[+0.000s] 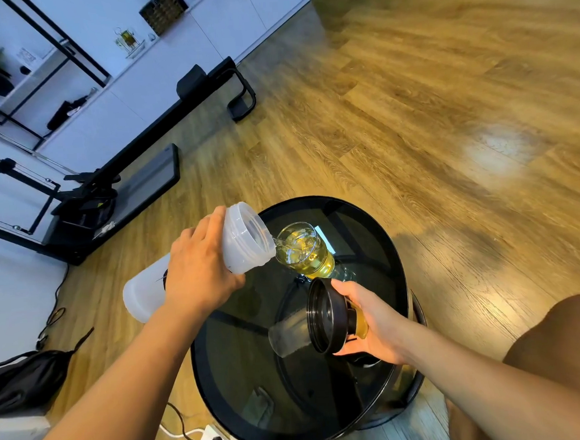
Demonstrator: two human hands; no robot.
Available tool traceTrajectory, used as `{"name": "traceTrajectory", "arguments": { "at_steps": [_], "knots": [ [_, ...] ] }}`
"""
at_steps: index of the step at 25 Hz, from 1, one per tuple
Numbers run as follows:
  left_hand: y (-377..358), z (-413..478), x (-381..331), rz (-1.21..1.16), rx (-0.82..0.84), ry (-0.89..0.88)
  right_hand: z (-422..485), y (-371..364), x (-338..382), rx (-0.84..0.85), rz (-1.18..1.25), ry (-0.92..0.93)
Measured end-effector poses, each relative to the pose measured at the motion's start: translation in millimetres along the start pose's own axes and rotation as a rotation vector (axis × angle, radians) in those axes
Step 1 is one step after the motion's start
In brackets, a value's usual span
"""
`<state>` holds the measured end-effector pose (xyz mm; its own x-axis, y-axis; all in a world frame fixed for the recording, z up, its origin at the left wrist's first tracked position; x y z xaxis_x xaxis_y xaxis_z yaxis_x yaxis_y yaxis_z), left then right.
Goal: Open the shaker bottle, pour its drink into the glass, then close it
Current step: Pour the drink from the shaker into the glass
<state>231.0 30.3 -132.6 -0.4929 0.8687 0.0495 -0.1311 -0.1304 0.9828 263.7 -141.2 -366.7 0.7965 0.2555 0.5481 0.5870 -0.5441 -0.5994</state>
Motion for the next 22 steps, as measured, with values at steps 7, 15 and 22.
{"name": "traceTrajectory", "arguments": {
  "at_steps": [7, 15, 22],
  "knots": [
    [4.7, 0.8, -8.1, 0.042, -0.020, -0.060, -1.0, -1.3, 0.2, -0.004, 0.002, -0.004],
    [7.1, 3.4, -14.1, 0.082, -0.018, -0.121, -1.0, -2.3, 0.3, 0.006, 0.006, -0.007],
    [20.1, 17.4, -26.6, 0.238, -0.038, -0.289, -3.1, -3.5, 1.0, -0.003, 0.009, -0.018]
  ]
}}
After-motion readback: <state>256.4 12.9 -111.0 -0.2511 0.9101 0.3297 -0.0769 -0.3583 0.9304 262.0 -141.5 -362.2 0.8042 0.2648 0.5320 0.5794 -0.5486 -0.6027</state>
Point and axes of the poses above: each hand's wrist, its own z-axis towards the middle knuckle, its own y-axis out of the back of the hand, x = y × z, the point moved 9 cm from there along z, towards the middle knuckle, and after that the axes turned 4 degrees about -z, right-handed, at the moved point
